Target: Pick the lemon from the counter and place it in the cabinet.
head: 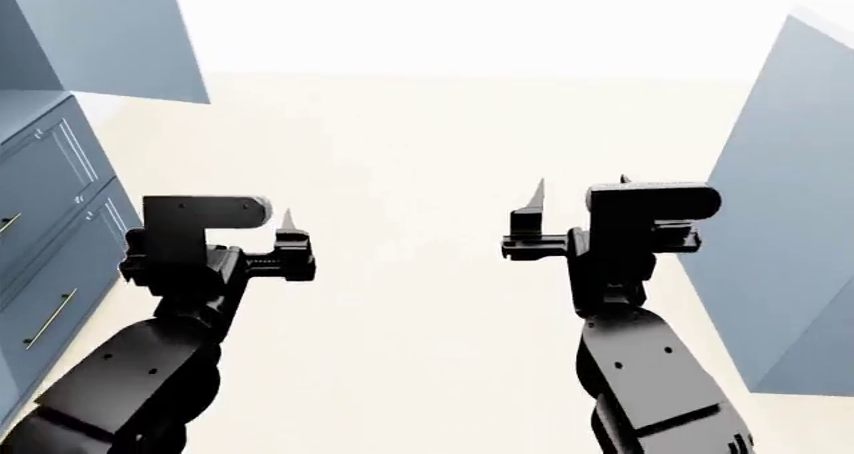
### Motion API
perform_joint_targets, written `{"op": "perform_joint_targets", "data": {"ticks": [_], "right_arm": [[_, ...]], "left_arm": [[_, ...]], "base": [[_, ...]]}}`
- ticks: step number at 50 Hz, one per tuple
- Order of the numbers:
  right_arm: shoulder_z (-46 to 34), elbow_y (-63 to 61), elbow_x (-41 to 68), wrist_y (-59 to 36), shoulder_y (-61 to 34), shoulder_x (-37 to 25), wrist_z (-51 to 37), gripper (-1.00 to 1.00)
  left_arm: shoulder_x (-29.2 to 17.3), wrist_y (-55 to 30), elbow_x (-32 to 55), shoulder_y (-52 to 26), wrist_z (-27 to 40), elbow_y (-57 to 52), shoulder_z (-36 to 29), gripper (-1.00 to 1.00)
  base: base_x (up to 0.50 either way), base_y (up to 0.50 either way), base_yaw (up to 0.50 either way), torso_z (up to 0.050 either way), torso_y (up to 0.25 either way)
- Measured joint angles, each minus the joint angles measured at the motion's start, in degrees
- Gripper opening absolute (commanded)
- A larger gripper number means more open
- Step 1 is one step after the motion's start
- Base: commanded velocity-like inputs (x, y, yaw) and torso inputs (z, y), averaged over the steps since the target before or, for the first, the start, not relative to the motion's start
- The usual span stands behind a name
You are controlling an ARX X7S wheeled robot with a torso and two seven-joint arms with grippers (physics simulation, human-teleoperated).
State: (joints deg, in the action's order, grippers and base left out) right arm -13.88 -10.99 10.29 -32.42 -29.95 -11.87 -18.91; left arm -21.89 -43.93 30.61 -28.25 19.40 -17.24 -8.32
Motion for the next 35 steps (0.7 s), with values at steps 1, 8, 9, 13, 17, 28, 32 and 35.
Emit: {"op": "perform_joint_targets", "data": {"ticks": [1,8,9,13,17,28,32,35], "right_arm": [[0.16,0.8,0.23,-0.88,-1.92,0.31,0.15,1.0],[0.68,12.06,0.59,-2.96,-15.44,3.06,0.74,1.0],[0.71,14.18,0.55,-2.85,-17.28,3.48,0.78,1.0],[0.75,22.92,0.37,-1.77,-24.32,5.17,0.91,1.0],[0.85,32.16,0.28,0.21,-30.97,6.8,0.92,1.0],[-2.21,59.21,3.99,9.99,-46.37,10.05,-0.23,1.0],[-5.43,67.49,7.76,13.88,-50.48,10.65,-1.02,1.0],[-7.54,72.2,10.33,16.2,-52.81,10.95,-1.54,1.0]], "left_arm": [[-0.19,-1.12,0.45,-2.01,-0.28,0.63,0.12,1.0],[-1.08,-6.23,2.33,-15.51,-3.36,7.6,0.13,1.0],[-1.13,-6.52,2.37,-17.33,-3.89,9.02,0.04,1.0],[-1.18,-6.66,1.98,-24.09,-6.05,15.36,-0.48,1.0],[-0.97,-5.53,1.15,-29.93,-8.12,22.18,-0.99,1.0],[0.15,0.06,-1.64,-40.4,-12.19,38.77,-1.91,1.0],[0.55,1.57,-2.32,-42.43,-13.19,42.57,-2.27,1.0],[0.8,2.44,-2.67,-43.49,-13.78,44.67,-2.48,1.0]], "base": [[0.0,0.0,0.0,0.0,0.0],[0.0,0.0,0.0,0.0,0.0],[0.0,0.0,0.0,0.0,0.0],[0.0,0.0,0.0,0.0,0.0],[0.0,0.0,0.0,0.0,0.0],[0.0,0.0,0.0,0.0,0.0],[0.0,0.0,0.0,0.0,0.0],[0.0,0.0,0.0,0.0,0.0]]}}
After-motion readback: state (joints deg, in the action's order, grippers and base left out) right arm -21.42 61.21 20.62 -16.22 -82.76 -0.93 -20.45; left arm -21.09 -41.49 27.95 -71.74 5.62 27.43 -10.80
